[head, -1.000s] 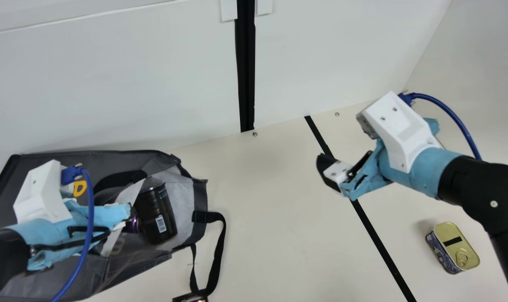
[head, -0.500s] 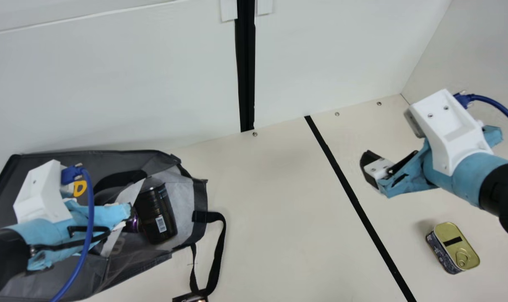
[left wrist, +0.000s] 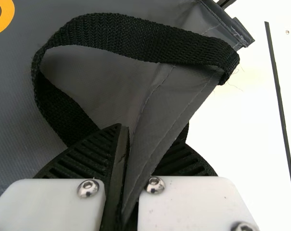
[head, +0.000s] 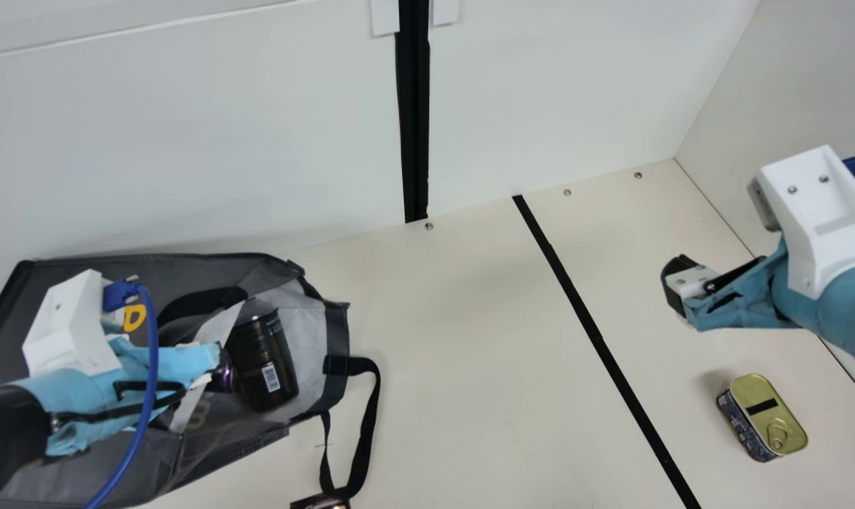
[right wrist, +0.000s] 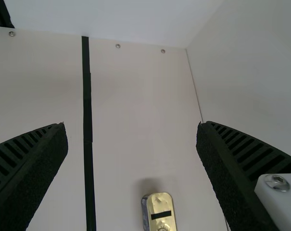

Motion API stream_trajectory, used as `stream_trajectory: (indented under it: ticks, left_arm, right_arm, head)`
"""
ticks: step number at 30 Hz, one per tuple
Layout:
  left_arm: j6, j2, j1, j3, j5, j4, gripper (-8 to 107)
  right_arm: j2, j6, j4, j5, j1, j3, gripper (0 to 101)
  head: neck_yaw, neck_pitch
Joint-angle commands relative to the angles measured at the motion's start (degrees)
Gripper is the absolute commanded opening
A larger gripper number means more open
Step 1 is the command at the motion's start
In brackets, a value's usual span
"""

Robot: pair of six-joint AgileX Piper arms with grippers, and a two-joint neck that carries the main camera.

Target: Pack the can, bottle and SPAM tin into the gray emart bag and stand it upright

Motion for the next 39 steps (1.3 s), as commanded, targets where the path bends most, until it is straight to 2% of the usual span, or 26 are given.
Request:
stream_trajectory:
  ticks: [1,17,25,39]
  left_arm:
    - [0.0,0.0,0.0,0.0,0.0,0.0,-8]
    - [0.0,0.0,0.0,0.0,0.0,0.0,-8]
    - [0.0,0.0,0.0,0.0,0.0,0.0,-8]
    - [0.0,0.0,0.0,0.0,0.0,0.0,-8]
  right_arm:
    - [0.0,1.2,-1.3,1.2,-0.1,-0.6,95]
    - [-0.2,5.4,-6.5,11.1,-1.4,-6.7,95]
    - [-0.8,4.6,-6.4,11.3,-3.5,-5.0,95]
    - [-2.3,1.4,-2.9,11.3,-9.0,-3.6,95]
  head:
    - [0.0,-1.3]
    - [0.0,-1.3]
    - [0.0,-1.3]
    - [0.0,-1.3]
